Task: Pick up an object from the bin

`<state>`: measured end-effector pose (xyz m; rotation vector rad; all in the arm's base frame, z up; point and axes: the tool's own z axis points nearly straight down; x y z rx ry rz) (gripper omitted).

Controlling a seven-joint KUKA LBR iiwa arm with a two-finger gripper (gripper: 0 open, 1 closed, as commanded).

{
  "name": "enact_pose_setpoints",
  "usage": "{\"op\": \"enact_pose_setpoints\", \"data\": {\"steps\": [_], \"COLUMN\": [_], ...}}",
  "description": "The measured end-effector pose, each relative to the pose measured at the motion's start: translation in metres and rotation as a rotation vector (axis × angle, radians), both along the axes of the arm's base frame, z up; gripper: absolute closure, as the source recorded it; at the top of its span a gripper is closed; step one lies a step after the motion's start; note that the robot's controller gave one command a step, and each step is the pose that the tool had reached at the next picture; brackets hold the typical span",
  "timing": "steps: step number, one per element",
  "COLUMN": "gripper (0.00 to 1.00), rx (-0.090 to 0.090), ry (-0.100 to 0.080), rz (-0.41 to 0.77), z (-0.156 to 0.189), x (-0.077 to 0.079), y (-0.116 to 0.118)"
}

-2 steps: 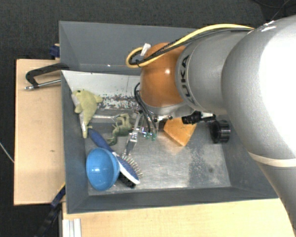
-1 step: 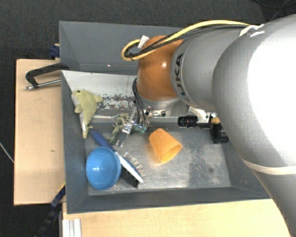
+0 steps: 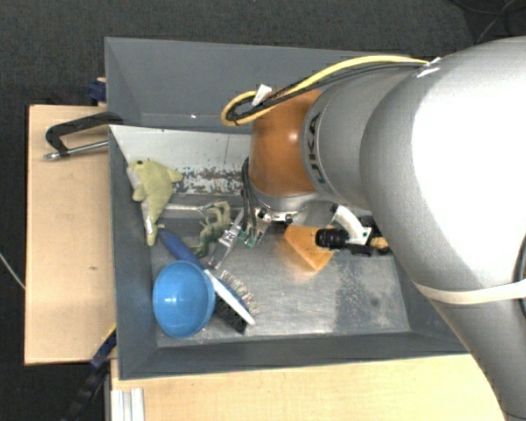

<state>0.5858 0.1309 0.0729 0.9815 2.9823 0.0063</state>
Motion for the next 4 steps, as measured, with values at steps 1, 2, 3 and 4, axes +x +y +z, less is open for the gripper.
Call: {"op": "enact_pose_setpoints", "data": {"steps": [1, 2, 3, 4], "gripper": [0.00, 1.00, 1.00, 1.00], "rx": [-0.001, -0.004, 0.000, -0.002], "ry": [0.001, -0.004, -0.010, -0.003], "rz": [0.002, 0.002, 0.005, 0.007], "z": [0.001, 0.003, 0.112, 0.118], "x": [0.001, 0.003, 0.005, 0.006], "y": [0.001, -0.001, 0.001, 0.001]}}
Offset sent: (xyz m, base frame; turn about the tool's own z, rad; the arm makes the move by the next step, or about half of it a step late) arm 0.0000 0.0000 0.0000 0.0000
